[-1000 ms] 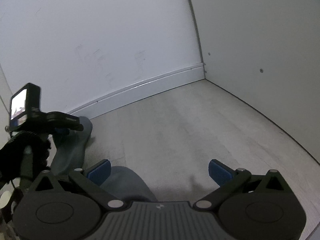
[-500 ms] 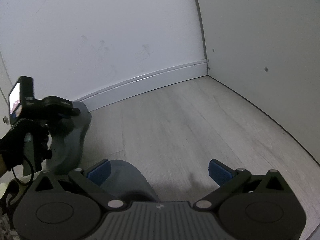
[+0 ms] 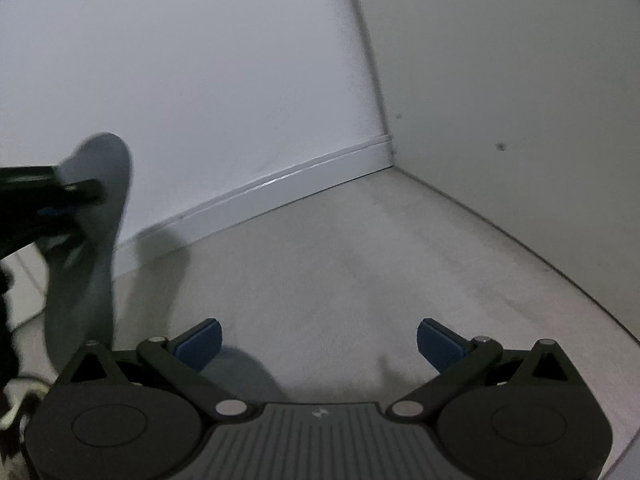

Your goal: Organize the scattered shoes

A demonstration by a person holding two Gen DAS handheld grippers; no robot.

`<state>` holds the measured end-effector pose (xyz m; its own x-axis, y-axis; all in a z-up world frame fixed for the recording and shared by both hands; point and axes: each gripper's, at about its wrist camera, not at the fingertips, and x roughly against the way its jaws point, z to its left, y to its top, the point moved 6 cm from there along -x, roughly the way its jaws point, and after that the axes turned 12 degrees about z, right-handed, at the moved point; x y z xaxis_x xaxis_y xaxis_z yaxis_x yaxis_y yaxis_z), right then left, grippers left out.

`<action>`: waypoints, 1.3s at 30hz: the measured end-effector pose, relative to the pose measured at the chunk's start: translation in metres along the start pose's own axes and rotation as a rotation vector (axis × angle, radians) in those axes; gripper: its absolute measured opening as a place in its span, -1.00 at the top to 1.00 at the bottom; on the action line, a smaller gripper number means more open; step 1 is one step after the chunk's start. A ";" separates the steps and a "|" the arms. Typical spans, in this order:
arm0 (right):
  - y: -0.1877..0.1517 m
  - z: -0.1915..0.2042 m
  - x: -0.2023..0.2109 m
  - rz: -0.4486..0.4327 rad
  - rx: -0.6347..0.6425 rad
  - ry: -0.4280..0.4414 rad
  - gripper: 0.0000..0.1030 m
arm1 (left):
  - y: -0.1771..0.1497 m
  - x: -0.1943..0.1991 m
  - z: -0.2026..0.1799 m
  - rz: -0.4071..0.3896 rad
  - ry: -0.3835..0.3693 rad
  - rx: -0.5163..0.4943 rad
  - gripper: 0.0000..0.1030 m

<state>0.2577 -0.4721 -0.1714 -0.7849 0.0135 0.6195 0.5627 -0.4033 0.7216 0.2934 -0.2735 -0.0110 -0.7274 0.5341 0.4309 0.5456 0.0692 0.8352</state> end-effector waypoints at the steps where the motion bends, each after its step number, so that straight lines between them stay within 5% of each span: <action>1: 0.002 -0.007 0.004 -0.013 -0.024 -0.013 -1.00 | -0.003 0.006 -0.007 0.003 -0.020 0.016 0.73; 9: 0.009 -0.061 0.047 -0.131 -0.058 -0.176 -1.00 | -0.054 0.021 -0.060 0.093 -0.145 0.168 0.76; 18: -0.015 -0.132 0.061 -0.127 -0.110 -0.272 -1.00 | -0.104 -0.039 -0.109 0.222 -0.271 0.392 0.76; 23: -0.027 -0.140 0.045 -0.056 -0.081 -0.298 -1.00 | -0.128 -0.082 -0.107 0.280 -0.207 0.436 0.76; 28: -0.031 -0.122 0.035 -0.009 0.007 -0.230 -1.00 | -0.135 -0.105 -0.089 0.303 -0.142 0.511 0.77; 39: -0.035 -0.113 0.022 0.066 0.056 -0.239 -0.99 | -0.134 -0.138 -0.072 0.329 -0.081 0.580 0.74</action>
<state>0.1912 -0.5612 -0.2184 -0.6663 0.2071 0.7163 0.6294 -0.3588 0.6893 0.2907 -0.4172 -0.1577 -0.4640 0.6648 0.5854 0.8851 0.3214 0.3366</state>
